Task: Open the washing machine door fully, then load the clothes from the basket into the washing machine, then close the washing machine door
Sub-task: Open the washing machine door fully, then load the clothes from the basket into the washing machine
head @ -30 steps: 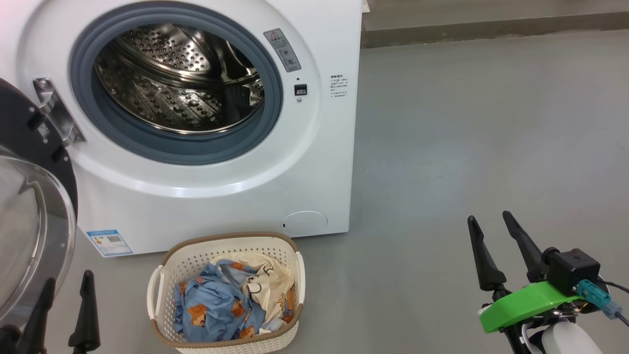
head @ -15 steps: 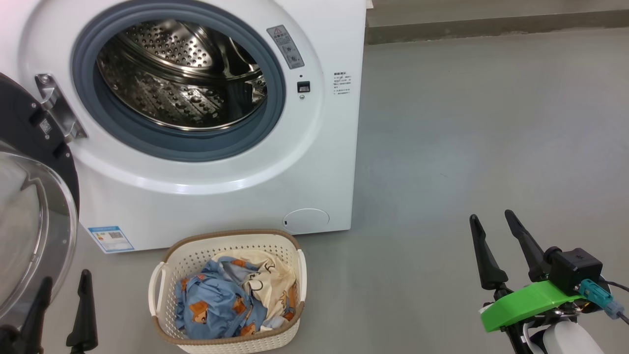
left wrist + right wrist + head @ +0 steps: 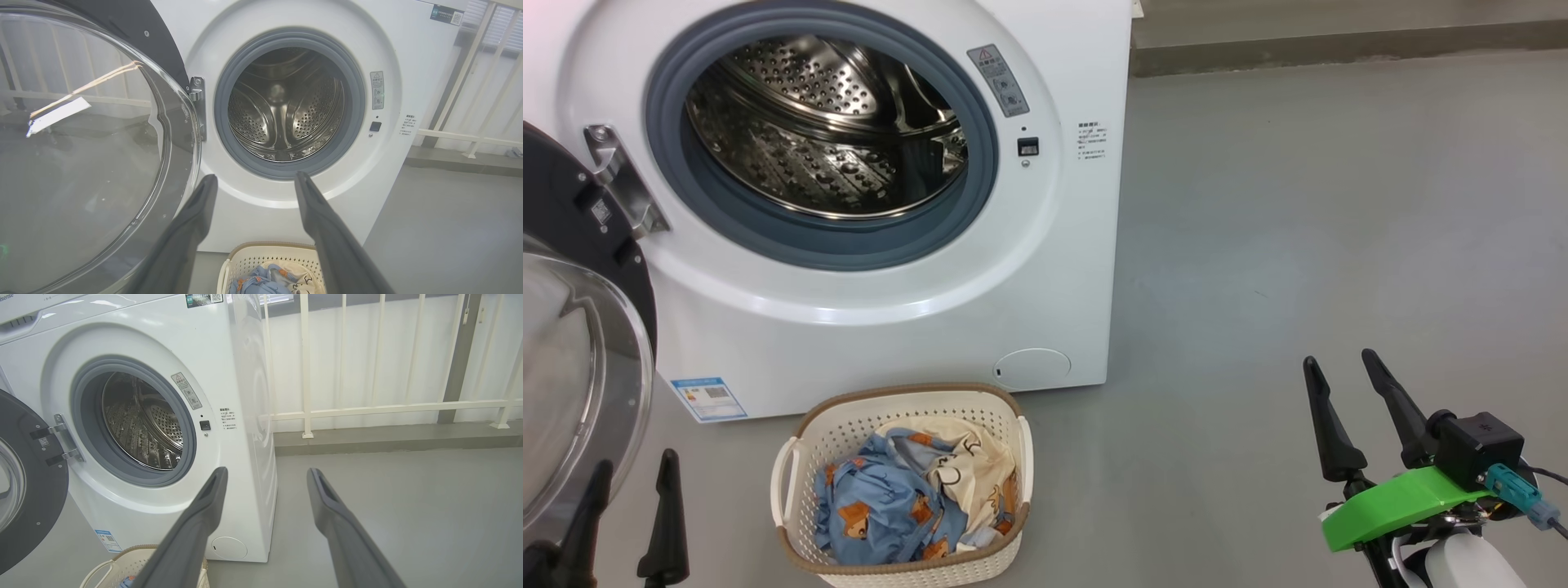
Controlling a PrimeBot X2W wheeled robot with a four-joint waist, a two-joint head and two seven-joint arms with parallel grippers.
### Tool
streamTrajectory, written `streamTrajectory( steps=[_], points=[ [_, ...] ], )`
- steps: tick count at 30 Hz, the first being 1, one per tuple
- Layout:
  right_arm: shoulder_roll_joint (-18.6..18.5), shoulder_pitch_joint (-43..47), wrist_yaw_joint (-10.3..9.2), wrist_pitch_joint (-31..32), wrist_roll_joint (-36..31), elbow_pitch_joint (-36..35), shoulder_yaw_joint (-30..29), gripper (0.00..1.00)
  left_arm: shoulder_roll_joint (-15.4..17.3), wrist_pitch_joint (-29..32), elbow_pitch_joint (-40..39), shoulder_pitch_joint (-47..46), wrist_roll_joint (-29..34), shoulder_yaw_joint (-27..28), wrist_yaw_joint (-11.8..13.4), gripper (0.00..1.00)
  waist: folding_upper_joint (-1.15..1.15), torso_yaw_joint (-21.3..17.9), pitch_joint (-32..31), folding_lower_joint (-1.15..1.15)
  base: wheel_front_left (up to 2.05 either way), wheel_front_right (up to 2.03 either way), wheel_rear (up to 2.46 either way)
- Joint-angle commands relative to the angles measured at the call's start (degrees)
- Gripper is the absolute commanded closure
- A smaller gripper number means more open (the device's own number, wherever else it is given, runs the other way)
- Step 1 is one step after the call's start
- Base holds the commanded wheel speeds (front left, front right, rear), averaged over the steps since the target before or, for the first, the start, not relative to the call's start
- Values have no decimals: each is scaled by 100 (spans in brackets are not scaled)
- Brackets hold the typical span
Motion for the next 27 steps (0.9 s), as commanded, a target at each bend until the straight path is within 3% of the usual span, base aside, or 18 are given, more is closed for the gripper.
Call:
streamTrajectory(
  steps=[1,17,27],
  points=[
    [-57,-66,43,-52,-40,-131,119,0,131,-61,-149,-98,112,264,-30,0,0,7,-5,0,0,0,0],
    [4,-42,43,-52,-47,-157,75,0,102,-61,-11,-143,80,284,-82,0,0,59,30,0,7,-7,0],
    [32,-18,43,-52,-53,-168,50,0,114,-61,14,-163,64,307,-95,0,0,102,37,0,125,-125,0]
  ],
)
